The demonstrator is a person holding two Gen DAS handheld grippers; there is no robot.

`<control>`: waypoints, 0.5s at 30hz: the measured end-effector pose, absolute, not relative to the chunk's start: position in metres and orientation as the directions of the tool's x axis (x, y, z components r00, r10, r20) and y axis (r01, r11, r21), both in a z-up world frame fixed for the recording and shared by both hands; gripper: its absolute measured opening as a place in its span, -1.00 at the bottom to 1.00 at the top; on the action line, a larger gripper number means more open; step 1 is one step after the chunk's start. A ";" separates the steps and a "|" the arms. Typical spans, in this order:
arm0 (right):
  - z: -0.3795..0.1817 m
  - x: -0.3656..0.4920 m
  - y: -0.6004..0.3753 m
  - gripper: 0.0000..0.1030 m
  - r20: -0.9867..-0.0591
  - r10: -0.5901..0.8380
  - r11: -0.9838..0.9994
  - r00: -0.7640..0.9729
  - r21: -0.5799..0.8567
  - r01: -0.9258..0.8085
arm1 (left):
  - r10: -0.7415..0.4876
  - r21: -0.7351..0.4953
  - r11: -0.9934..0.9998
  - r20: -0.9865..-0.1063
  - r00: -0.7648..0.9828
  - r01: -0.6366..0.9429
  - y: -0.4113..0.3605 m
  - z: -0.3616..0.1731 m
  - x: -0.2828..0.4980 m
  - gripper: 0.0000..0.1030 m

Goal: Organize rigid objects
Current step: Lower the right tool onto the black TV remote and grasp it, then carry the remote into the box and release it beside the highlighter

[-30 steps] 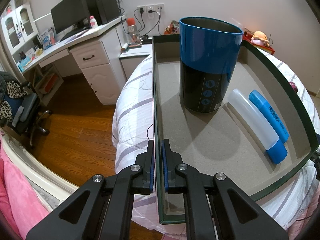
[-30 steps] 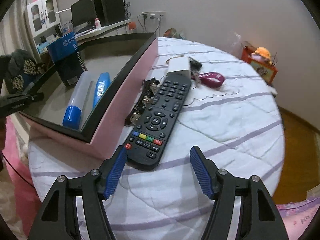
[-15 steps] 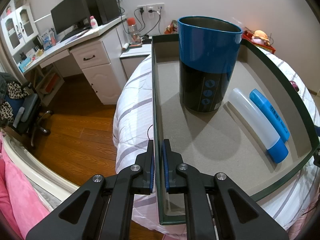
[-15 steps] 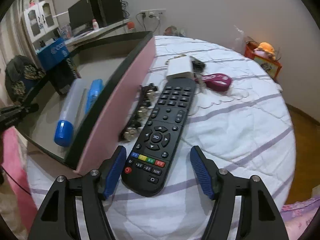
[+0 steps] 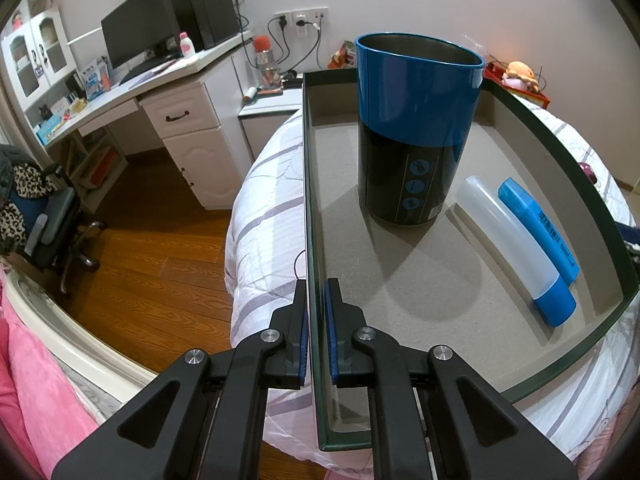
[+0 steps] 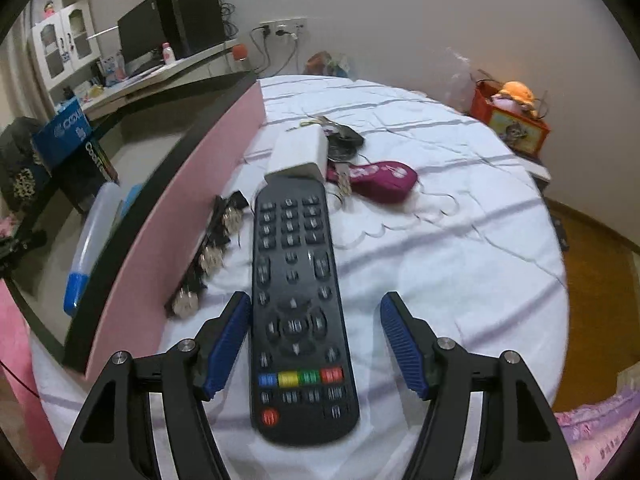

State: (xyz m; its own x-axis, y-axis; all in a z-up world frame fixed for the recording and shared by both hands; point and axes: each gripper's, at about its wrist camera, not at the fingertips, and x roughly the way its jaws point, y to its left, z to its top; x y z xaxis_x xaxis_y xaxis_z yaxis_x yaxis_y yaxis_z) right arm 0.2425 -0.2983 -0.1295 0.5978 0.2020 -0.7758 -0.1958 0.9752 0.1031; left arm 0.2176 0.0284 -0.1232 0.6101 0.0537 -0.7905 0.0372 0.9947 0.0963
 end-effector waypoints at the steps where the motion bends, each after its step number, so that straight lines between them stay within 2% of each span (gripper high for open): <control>1: -0.129 0.248 -0.298 0.32 -0.777 0.215 0.972 0.592 0.109 -0.210 | 0.055 0.097 0.995 -0.791 0.610 0.037 0.028 -0.123 0.219 -0.88; 9: -0.133 0.263 -0.288 0.29 -0.788 0.206 0.965 0.580 0.066 -0.254 | 0.054 0.097 0.995 -0.791 0.610 0.037 0.028 -0.123 0.220 -0.90; 12: -0.131 0.261 -0.287 -0.10 -0.790 0.200 0.963 0.579 0.049 -0.267 | 0.054 0.097 0.995 -0.791 0.609 0.038 0.027 -0.123 0.221 -0.90; 15: -0.129 0.259 -0.287 -0.14 -0.794 0.197 0.962 0.574 0.045 -0.268 | 0.053 0.096 0.995 -0.791 0.609 0.039 0.027 -0.123 0.221 -0.89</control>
